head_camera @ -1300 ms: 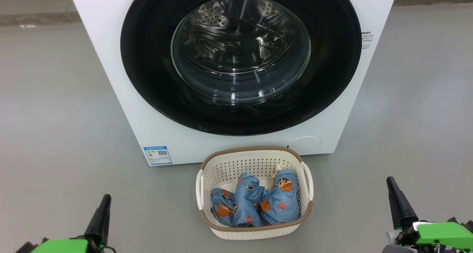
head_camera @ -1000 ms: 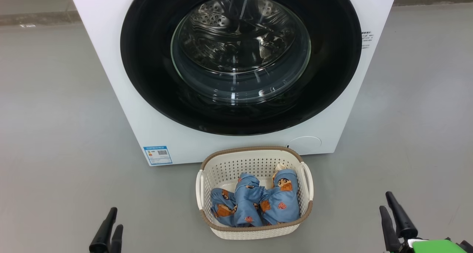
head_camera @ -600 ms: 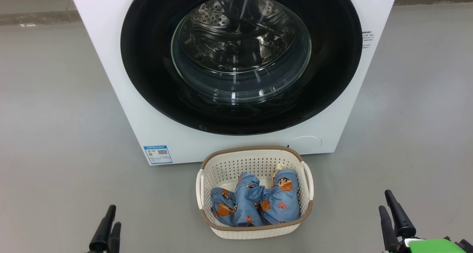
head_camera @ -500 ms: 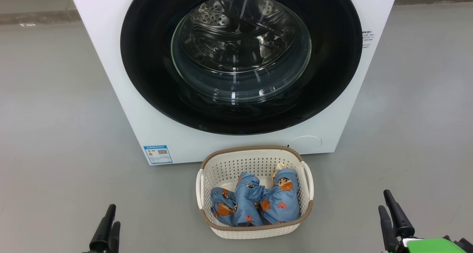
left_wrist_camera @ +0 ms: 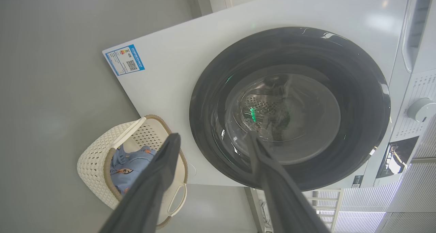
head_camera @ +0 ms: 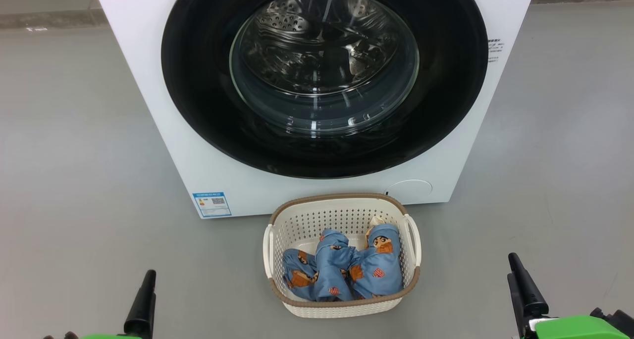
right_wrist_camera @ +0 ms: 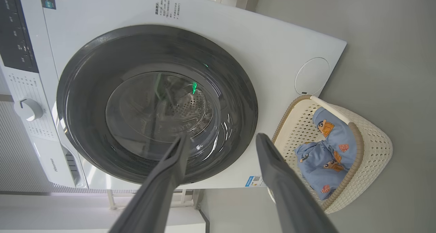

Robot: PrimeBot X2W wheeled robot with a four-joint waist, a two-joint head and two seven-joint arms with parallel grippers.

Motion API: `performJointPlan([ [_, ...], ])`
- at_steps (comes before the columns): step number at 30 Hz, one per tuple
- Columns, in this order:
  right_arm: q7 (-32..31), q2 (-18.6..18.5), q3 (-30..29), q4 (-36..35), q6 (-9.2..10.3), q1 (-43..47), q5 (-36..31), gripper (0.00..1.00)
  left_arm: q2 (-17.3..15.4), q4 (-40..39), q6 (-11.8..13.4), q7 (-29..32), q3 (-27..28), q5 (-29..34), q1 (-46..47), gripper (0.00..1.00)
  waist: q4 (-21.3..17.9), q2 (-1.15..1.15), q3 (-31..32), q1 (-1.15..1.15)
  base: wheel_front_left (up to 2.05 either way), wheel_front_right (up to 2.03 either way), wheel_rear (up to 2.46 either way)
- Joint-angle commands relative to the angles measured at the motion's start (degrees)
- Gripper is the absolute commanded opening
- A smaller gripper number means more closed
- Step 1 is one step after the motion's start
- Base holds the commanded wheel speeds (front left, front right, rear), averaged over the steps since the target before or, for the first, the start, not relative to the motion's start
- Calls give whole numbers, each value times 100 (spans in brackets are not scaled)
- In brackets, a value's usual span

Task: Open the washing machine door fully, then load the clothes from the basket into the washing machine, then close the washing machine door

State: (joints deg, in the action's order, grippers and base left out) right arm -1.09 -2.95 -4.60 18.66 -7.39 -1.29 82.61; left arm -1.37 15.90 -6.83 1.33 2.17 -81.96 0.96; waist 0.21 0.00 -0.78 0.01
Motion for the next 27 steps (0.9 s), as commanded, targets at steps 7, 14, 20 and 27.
performJointPlan([
  [7,186,-135,155,-51,-3,-296,-586,100,-133,-238,-32,-188,15,719,230,100,13,0,-18,-1,0,0,0],
  [14,303,-214,244,-9,-4,-332,-1128,100,-161,-281,-34,-307,-37,1347,218,100,22,0,-10,-1,0,0,0],
  [20,403,-281,320,21,-4,-341,-1696,100,-184,-297,-37,-409,-75,1919,209,100,32,0,-2,-1,0,0,0],
  [27,504,-314,384,62,-5,-350,-2242,100,-203,-292,-39,-511,-111,2563,191,100,39,0,11,-1,0,0,0],
])
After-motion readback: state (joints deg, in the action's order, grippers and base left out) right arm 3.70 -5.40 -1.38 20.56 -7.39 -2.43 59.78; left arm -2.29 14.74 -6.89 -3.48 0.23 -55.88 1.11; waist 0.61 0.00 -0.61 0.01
